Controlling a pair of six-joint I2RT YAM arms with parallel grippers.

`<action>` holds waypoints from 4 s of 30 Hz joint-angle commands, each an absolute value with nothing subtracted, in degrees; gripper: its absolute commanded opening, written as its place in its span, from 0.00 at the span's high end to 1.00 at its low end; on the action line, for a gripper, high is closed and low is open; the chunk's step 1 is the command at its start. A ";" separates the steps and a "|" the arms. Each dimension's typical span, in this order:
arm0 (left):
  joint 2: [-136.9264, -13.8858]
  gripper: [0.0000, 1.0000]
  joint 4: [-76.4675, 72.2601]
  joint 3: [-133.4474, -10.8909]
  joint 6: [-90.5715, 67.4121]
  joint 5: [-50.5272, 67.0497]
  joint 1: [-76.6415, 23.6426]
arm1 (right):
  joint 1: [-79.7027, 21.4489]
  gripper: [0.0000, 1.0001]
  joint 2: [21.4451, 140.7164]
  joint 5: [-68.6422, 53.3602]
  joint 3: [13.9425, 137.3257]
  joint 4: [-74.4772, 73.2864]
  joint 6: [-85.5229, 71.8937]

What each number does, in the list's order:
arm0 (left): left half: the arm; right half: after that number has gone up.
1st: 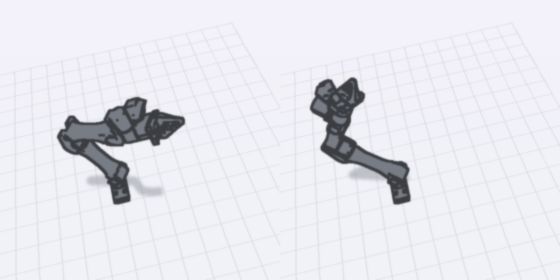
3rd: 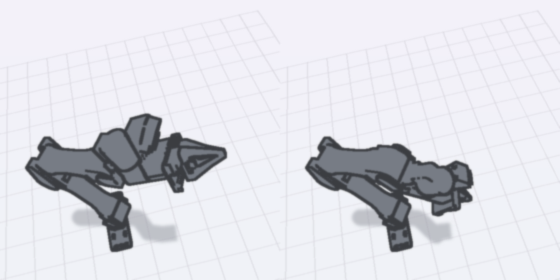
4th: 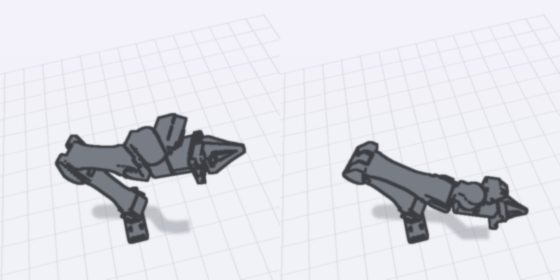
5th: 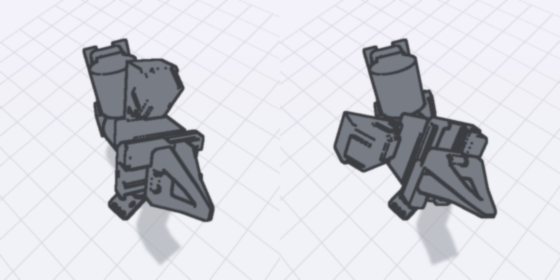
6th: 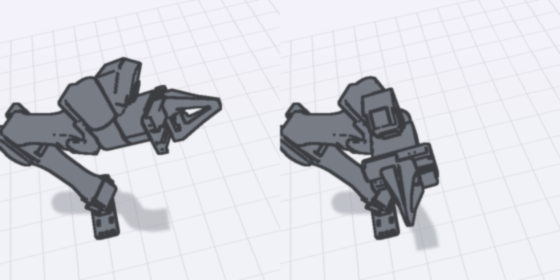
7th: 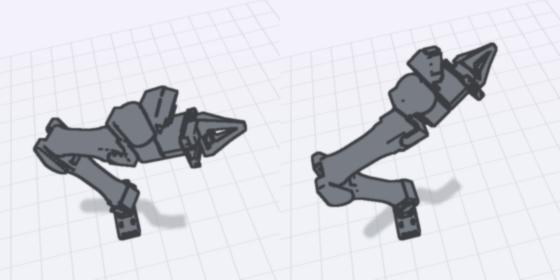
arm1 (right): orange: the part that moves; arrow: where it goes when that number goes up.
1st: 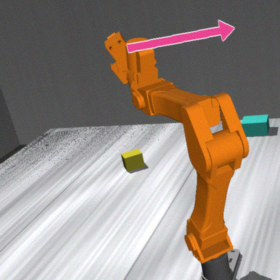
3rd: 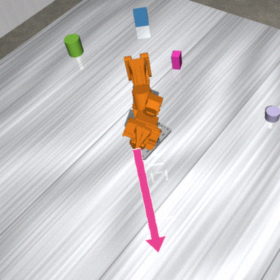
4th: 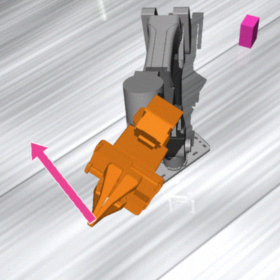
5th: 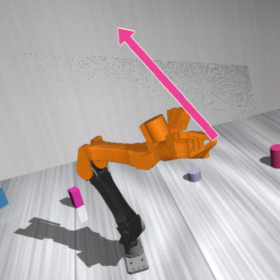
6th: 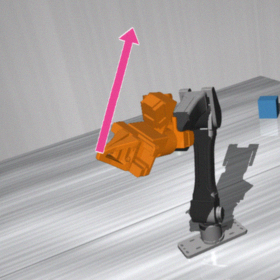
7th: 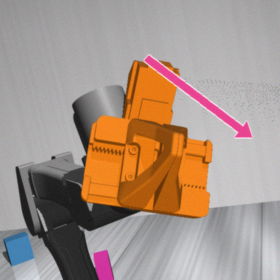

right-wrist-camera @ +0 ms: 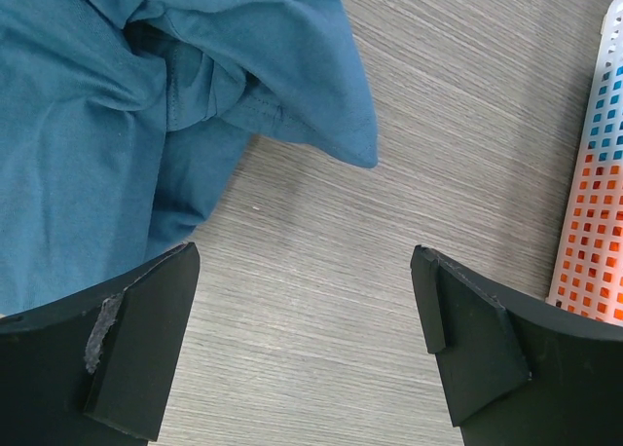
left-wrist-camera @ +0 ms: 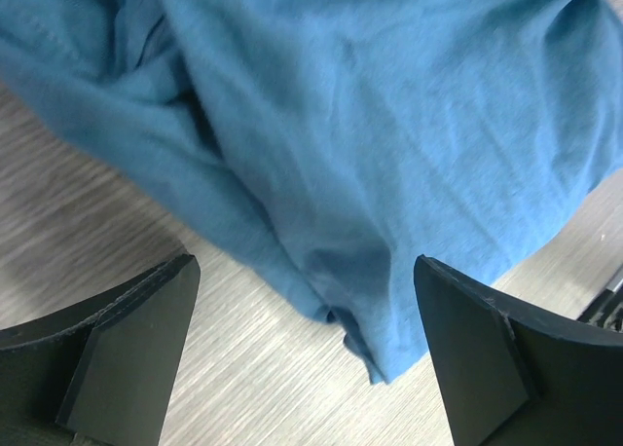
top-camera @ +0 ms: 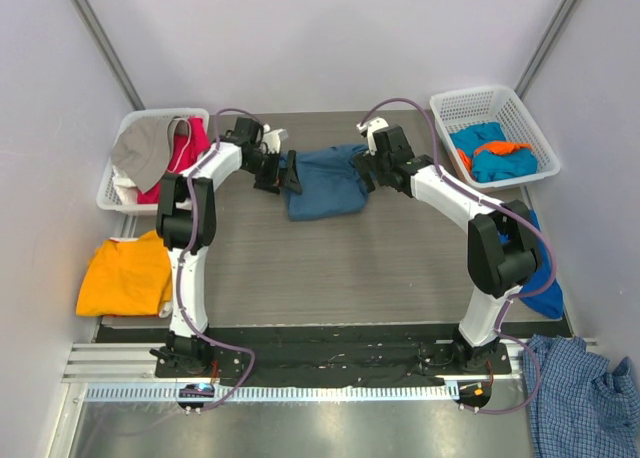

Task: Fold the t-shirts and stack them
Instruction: Put the neatly folded tshirt into the corner of the board with the left arm

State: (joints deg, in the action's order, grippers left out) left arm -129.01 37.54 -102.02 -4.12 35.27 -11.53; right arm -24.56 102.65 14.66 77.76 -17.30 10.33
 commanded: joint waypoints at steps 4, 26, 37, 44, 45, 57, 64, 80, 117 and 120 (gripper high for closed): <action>-134.29 0.05 39.55 -103.27 -4.57 35.95 -14.06 | -24.43 0.02 101.34 13.80 79.19 -15.56 9.67; -126.58 1.00 45.35 -98.62 4.30 25.61 -17.84 | -24.43 0.02 100.37 14.68 77.17 -15.65 10.81; -99.07 1.00 45.09 -80.52 10.27 0.89 -16.18 | -24.43 0.03 99.67 14.06 77.34 -16.08 10.99; -84.83 1.00 48.33 -74.36 15.55 -6.32 -12.05 | -24.43 0.03 99.05 12.83 77.43 -16.79 10.64; -82.38 1.00 49.64 -73.49 16.43 -6.94 -11.26 | -24.43 0.03 98.97 12.66 77.34 -16.79 10.72; -67.25 1.00 60.99 -68.38 30.75 -18.62 -0.28 | -24.52 0.03 98.09 10.11 77.17 -17.14 10.28; -62.85 1.00 69.16 -74.09 41.72 -17.40 11.59 | -24.43 0.03 98.26 9.32 76.90 -17.23 10.28; -63.02 1.00 56.62 -60.04 56.68 -21.26 31.81 | -24.52 0.03 98.44 7.74 76.90 -17.84 10.02; -60.55 0.01 44.47 -68.02 22.34 28.52 38.85 | -24.43 0.03 98.96 8.87 78.57 -19.51 9.93; -62.92 0.00 44.47 -69.34 15.66 31.55 34.39 | -24.43 0.03 98.62 11.59 79.54 -19.60 9.32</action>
